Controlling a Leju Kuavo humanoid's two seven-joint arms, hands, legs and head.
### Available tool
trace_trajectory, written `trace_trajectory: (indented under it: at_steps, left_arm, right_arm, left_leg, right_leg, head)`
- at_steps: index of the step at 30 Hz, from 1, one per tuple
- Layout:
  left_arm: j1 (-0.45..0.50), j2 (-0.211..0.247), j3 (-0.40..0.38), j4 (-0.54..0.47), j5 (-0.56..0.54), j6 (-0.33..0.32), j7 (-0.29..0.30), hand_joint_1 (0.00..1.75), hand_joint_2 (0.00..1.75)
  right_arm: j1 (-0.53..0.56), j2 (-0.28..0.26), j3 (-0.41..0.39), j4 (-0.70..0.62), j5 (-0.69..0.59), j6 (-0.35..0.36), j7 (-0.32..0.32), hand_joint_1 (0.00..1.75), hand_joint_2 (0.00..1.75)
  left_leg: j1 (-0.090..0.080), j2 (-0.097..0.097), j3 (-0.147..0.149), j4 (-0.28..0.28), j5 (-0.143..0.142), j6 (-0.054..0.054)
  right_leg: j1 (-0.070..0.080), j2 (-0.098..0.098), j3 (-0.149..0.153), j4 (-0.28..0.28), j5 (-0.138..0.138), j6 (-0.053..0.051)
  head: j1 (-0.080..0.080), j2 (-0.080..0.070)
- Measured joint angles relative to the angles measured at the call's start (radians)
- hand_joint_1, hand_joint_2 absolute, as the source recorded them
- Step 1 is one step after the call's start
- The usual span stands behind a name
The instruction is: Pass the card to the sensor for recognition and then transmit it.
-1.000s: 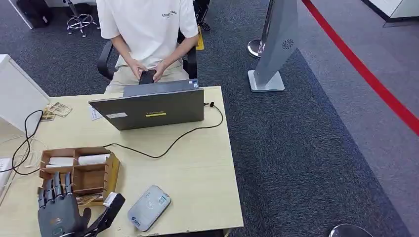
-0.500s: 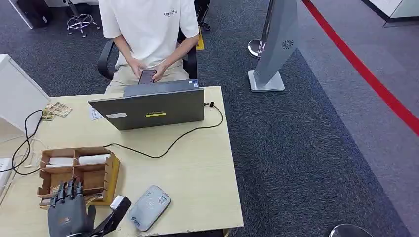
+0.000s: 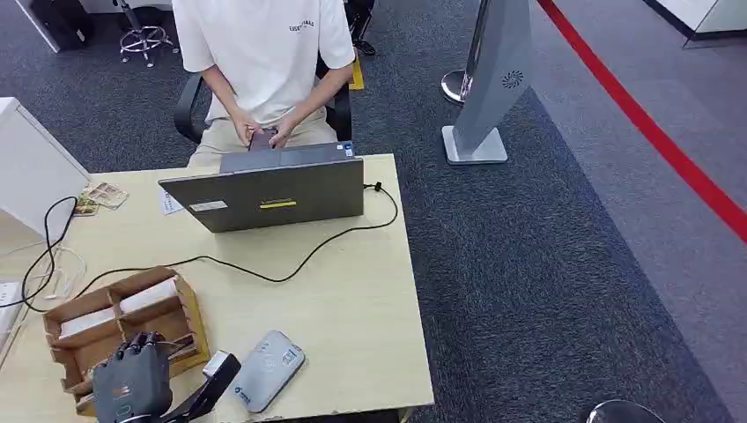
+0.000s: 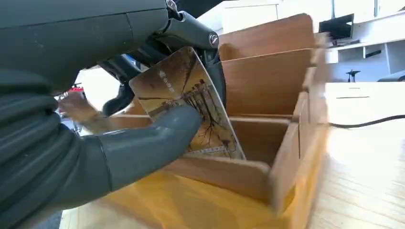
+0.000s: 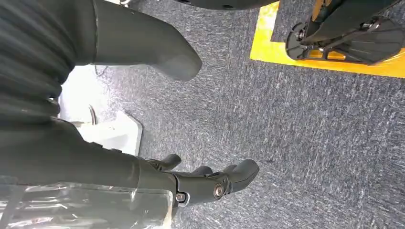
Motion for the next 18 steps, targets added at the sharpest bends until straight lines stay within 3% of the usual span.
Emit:
trace_trajectory:
  at_steps: [7, 13, 18]
  left_arm:
    - [-0.005, 0.0, 0.0, 0.008, 0.0, -0.005, 0.013, 1.75, 1.75]
    - [-0.005, -0.009, 0.003, 0.008, 0.0, 0.013, -0.021, 1.75, 1.75]
    - [-0.005, -0.014, 0.003, -0.008, 0.0, -0.009, -0.023, 1.75, 1.75]
  right_arm:
    - [0.0, 0.001, 0.0, 0.0, 0.001, 0.0, 0.0, 0.0, 1.75]
    - [0.0, 0.003, 0.0, 0.0, 0.002, 0.0, 0.0, 0.0, 1.75]
    - [0.0, 0.003, 0.0, 0.0, 0.003, 0.005, 0.0, 0.0, 1.75]
  left_leg:
    - [0.0, 0.0, 0.0, 0.0, 0.0, 0.0]
    - [0.0, 0.0, 0.001, 0.0, 0.0, 0.0]
    - [0.0, 0.0, 0.001, 0.0, 0.0, 0.0]
  right_leg:
    - [0.0, 0.0, 0.0, 0.0, 0.0, 0.0]
    - [0.0, 0.0, 0.001, 0.0, 0.0, 0.0]
    - [0.0, 0.0, 0.001, 0.0, 0.0, 0.0]
  head:
    - [0.0, 0.0]
    - [0.0, 0.0]
    - [0.0, 0.0]
